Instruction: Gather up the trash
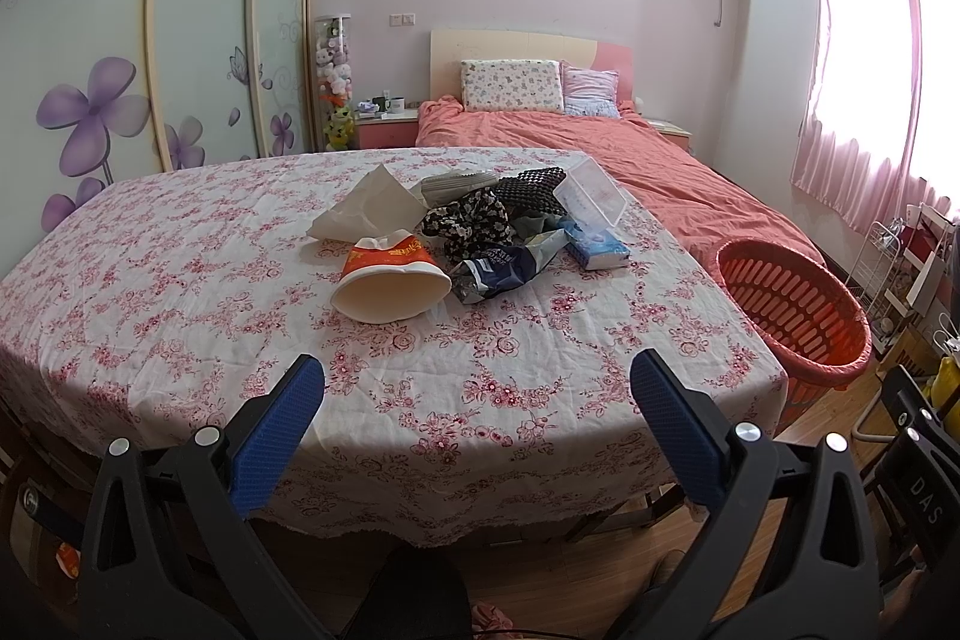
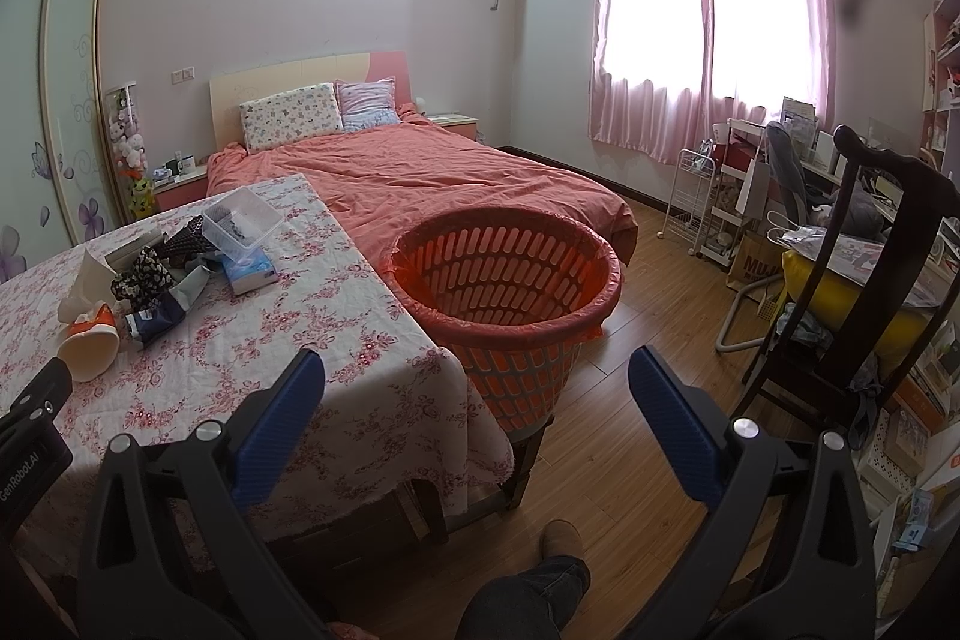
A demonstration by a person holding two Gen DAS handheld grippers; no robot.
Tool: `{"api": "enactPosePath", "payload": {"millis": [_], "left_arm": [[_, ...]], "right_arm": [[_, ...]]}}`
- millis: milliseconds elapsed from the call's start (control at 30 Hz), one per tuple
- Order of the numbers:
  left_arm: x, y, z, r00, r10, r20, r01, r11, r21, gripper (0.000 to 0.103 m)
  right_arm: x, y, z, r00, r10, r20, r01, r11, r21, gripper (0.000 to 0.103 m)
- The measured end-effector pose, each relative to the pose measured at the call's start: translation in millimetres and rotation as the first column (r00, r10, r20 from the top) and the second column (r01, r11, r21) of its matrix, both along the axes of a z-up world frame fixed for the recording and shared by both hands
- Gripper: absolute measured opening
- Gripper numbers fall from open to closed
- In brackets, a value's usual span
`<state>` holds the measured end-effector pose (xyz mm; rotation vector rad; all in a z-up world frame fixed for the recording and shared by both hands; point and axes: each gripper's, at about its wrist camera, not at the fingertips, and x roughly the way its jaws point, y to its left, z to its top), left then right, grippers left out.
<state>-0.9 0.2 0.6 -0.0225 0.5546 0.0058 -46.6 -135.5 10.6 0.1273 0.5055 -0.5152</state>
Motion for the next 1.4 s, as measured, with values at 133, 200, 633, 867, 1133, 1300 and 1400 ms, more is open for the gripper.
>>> {"api": "enactPosePath", "payload": {"millis": [133, 200, 633, 867, 1133, 1300, 1400], "left_arm": [[0, 0, 0, 1.000, 0.000, 0.000, 0.000, 1.000, 0.000, 0.101], [-1, 0, 0, 1.000, 0.000, 0.000, 0.000, 1.000, 0.000, 0.101], [-2, 0, 1, 1.000, 0.002, -0.001, -0.002, 1.000, 0.001, 0.101], [7, 4, -4, 1.000, 0.011, -0.015, -0.011, 1.000, -0.011, 0.101], [43, 36, -17, 0.997, 0.058, -0.057, -0.060, 0.997, -0.038, 0.101], [90, 63, -23, 0.986, 0.122, -0.113, -0.130, 0.990, -0.059, 0.101], [118, 73, -29, 0.977, 0.150, -0.148, -0.160, 0.985, -0.058, 0.101]], "right_arm": [[0, 0, 0, 1.000, 0.000, 0.000, 0.000, 1.000, 0.000, 0.099], [0, 0, 0, 1.000, 0.000, 0.000, 0.000, 1.000, 0.000, 0.099], [1, 0, -1, 1.000, 0.000, -0.001, 0.000, 1.000, 0.001, 0.099], [9, -2, -5, 1.000, 0.004, -0.015, -0.004, 1.000, 0.009, 0.099], [36, 2, -19, 0.998, 0.038, -0.044, -0.037, 0.999, 0.026, 0.099], [56, 6, -25, 0.996, 0.066, -0.063, -0.065, 0.997, 0.029, 0.099], [69, 10, -29, 0.993, 0.091, -0.077, -0.089, 0.996, 0.027, 0.099]]}}
